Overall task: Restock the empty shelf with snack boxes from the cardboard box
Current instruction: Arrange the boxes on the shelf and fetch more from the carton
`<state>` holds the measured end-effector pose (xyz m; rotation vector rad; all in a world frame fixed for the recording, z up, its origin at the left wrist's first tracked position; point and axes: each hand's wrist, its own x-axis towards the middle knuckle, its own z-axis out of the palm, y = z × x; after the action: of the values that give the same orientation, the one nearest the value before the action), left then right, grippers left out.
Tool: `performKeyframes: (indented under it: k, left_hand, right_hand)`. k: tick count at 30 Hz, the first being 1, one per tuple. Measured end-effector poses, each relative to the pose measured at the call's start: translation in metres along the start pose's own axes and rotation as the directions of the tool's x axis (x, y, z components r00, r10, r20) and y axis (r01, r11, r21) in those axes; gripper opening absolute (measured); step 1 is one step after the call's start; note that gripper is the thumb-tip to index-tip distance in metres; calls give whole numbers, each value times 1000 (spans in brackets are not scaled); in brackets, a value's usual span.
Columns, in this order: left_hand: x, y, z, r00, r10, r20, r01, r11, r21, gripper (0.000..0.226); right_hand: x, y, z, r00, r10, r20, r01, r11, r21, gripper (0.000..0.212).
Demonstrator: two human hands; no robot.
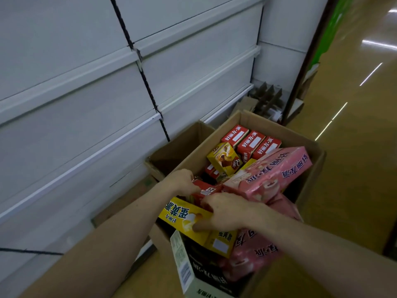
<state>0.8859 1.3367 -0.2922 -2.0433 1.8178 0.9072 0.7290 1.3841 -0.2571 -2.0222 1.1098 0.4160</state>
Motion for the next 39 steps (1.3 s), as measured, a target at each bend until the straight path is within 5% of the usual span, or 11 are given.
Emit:
performKeyframes:
  k: [5,10,16,22,25,27,29,30,36,39]
  left_hand:
    - [7,-20,11,995,-100,13,100,994,-50,46]
    - [15,-32,22,986,-153,70,163,970,-178,31]
    - [16,-37,10,990,-129,55,140,924,-355,43]
    - [20,-27,-23,981,-83,-173,-7,885,-466,37]
    - [28,-21,-41,923,-233,-305,-16,770,-638,43]
    - [30,-16,-52,930,-312,-197,2,539,-842,48]
    - [28,-6,-62,979,-204,5,64,284,-957,51]
    - [27,1,-67,992,-123,43,74,260,-963,52]
    - [17,65,-90,990,141,26,-25,348,-937,51]
    - [11,104,-95,977,195,85,22,308,-951,41]
  right_hand:
    - [12,-17,22,1000,-14,-28,9,989,-147,91]
    - [21,-23,18,999,19,-35,-26,982,-188,85]
    - [17,-6,-8,984,37,-173,-38,999,0,55]
    - [-4,13,-55,962,106,-251,-28,955,295,62]
    - [-19,27,-73,946,155,-284,-26,911,411,63]
    - [-32,35,-86,924,212,-318,-41,882,470,54]
    - [-46,43,-98,897,267,-353,-51,854,517,49]
    - [-54,47,-104,885,290,-364,-52,839,542,48]
    - [-114,76,-128,802,401,-443,17,726,688,6]
    - [-150,96,-134,717,495,-490,82,638,766,12]
